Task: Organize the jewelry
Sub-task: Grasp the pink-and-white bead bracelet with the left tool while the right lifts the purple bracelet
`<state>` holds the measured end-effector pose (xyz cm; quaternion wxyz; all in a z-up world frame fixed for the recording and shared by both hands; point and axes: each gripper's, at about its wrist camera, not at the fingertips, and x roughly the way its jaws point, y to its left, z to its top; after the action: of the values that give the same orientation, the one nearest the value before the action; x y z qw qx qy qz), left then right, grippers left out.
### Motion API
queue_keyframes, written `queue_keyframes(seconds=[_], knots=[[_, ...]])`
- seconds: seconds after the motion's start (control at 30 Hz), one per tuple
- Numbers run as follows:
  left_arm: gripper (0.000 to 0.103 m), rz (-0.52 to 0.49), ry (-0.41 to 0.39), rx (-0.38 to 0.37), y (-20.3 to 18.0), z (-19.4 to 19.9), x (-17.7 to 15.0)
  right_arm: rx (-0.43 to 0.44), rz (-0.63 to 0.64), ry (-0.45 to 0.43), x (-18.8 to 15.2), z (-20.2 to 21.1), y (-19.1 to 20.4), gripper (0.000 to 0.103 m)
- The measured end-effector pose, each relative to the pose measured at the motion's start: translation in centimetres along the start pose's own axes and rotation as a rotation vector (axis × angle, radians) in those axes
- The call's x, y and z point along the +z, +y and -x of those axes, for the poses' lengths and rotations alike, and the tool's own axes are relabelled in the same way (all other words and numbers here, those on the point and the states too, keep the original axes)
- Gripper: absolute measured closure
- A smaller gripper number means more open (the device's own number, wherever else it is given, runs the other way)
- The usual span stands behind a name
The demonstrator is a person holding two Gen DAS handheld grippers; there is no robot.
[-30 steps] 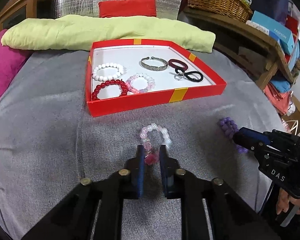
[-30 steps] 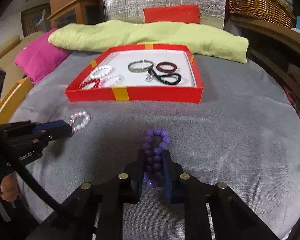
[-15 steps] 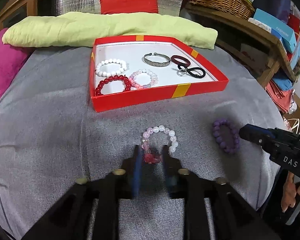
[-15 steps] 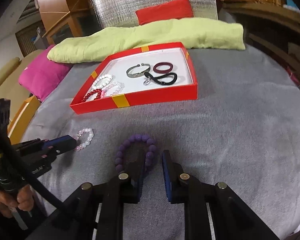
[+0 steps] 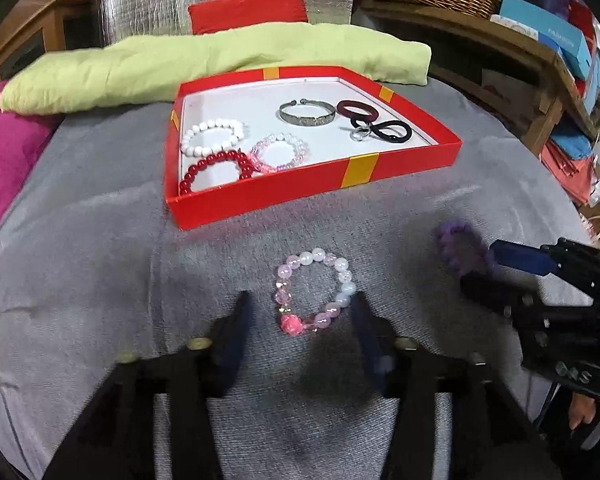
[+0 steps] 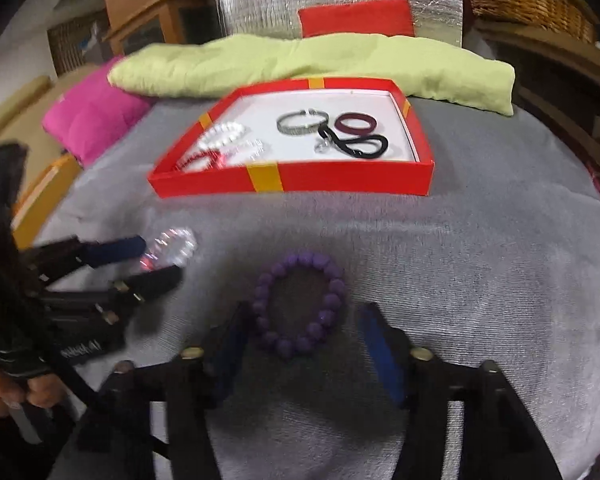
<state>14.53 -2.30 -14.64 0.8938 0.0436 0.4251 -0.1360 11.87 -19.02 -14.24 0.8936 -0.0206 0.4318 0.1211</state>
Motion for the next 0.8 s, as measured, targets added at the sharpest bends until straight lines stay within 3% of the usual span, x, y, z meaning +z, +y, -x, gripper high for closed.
queue_keyframes(seconds=[0.03, 0.07, 0.23, 0.3, 0.63, 0.67, 0.73, 0.77, 0.8], knots=[[0.083, 0.002, -0.004, -0.01, 0.1, 0.1, 0.0, -0.033, 0.024, -0.009, -0.1, 0.0, 0.2, 0.07], [0.084, 0.006, -0.004, -0.019, 0.2, 0.1, 0.0, -0.052, 0.039, -0.014, -0.1, 0.1, 0.2, 0.079], [0.098, 0.017, -0.037, -0.036, 0.4, 0.9, 0.1, -0.05, 0.007, -0.033, 0.1, 0.7, -0.8, 0.085], [0.098, 0.025, -0.046, -0.047, 0.5, 1.2, 0.2, -0.039, -0.011, -0.049, 0.2, 1.2, -1.1, 0.091], [0.097, 0.063, -0.022, -0.064, 1.1, 1.1, 0.4, 0.001, -0.067, -0.051, 0.4, 1.8, -2.0, 0.091], [0.088, 0.058, -0.014, -0.052, 1.1, 1.0, 0.4, 0.013, -0.083, -0.039, 0.4, 1.7, -2.1, 0.091], [0.046, 0.056, -0.006, -0.043, 0.9, 0.9, 0.4, 0.032, -0.115, -0.02, 0.4, 1.6, -2.5, 0.089], [0.042, 0.057, -0.018, -0.041, 0.9, 1.1, 0.4, 0.043, -0.13, -0.009, 0.5, 1.5, -2.7, 0.084], [0.042, 0.051, -0.039, -0.041, 0.7, 1.3, 0.4, 0.051, -0.138, -0.007, 0.5, 1.6, -2.8, 0.073]])
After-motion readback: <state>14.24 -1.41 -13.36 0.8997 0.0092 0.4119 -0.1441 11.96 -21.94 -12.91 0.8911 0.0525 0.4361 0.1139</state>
